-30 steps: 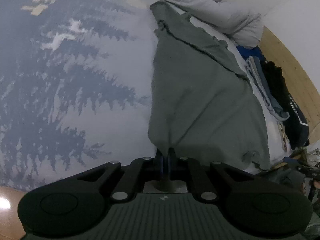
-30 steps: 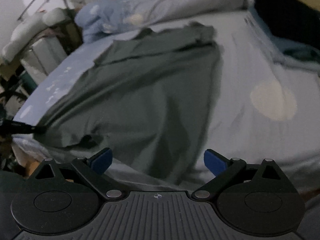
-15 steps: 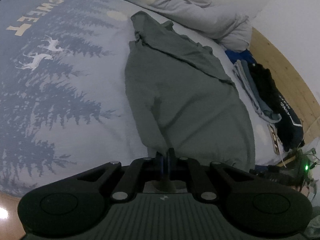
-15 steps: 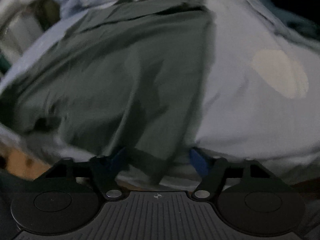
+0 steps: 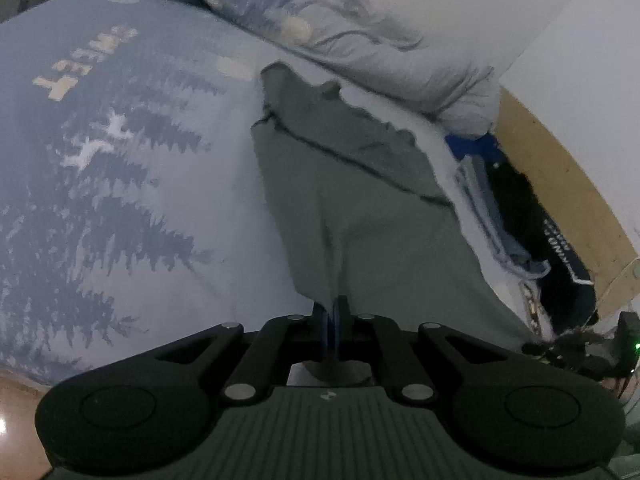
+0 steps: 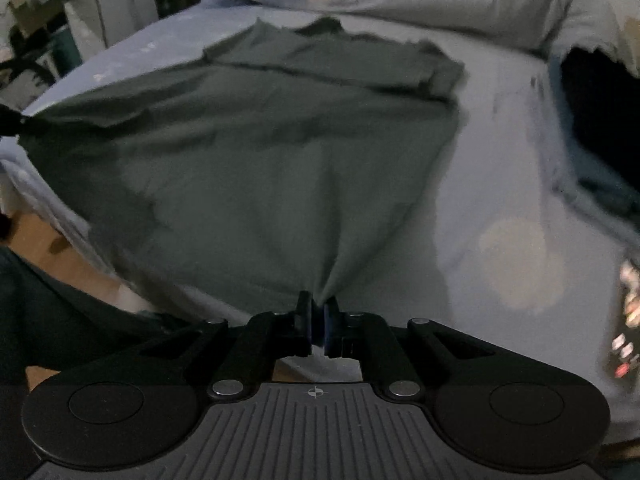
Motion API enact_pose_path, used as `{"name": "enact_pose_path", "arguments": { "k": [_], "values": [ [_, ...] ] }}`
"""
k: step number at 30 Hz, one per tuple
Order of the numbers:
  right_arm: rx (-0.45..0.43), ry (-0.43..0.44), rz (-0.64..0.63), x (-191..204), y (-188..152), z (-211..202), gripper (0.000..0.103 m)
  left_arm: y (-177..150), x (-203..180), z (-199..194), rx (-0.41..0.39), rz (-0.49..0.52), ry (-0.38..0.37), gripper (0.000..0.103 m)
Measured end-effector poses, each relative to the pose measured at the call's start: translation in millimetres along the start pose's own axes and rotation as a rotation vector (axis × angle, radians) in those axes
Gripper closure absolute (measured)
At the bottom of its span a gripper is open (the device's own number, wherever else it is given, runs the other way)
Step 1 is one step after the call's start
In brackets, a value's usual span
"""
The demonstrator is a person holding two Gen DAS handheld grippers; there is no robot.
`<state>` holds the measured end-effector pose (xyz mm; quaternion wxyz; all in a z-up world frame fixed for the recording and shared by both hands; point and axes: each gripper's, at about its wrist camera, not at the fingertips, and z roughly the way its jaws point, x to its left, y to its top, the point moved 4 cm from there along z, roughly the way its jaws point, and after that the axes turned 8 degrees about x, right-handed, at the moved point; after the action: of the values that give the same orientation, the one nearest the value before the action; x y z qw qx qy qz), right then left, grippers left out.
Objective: Fold clothes
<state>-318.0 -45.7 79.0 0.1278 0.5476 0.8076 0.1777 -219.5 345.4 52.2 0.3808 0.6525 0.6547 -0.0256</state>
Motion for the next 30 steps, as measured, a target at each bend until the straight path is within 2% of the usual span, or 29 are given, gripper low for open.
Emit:
{"name": "enact_pose_path", "arguments": {
  "k": [8,16,20,24,30],
  "values": [
    [0.009,-0.010,-0.135,0.9,0.5,-62.2,0.097,-6.6,-32.4,-29.6,-0.049,0.022,-0.048,0.098],
    [0.029,0.004,-0.140,-2.5,-18.9,-103.3,0.098,-28.3,-38.9,-67.8,-0.098,-0.025,-0.066,0.098],
    [0.046,0.039,-0.134,-3.0,-32.3,-130.2,0.098,-48.6,-48.9,-95.6,-0.120,-0.049,-0.103,0.098],
    [0.008,0.095,-0.082,-4.5,-36.7,-152.0,0.098,-58.9,-56.1,-107.2,-0.138,-0.076,-0.127,0.098],
    [-0.074,0.146,0.067,-37.8,-10.5,-141.1,0.100,-29.5,-48.1,-92.9,-0.172,-0.159,-0.144,0.098]
  ]
}}
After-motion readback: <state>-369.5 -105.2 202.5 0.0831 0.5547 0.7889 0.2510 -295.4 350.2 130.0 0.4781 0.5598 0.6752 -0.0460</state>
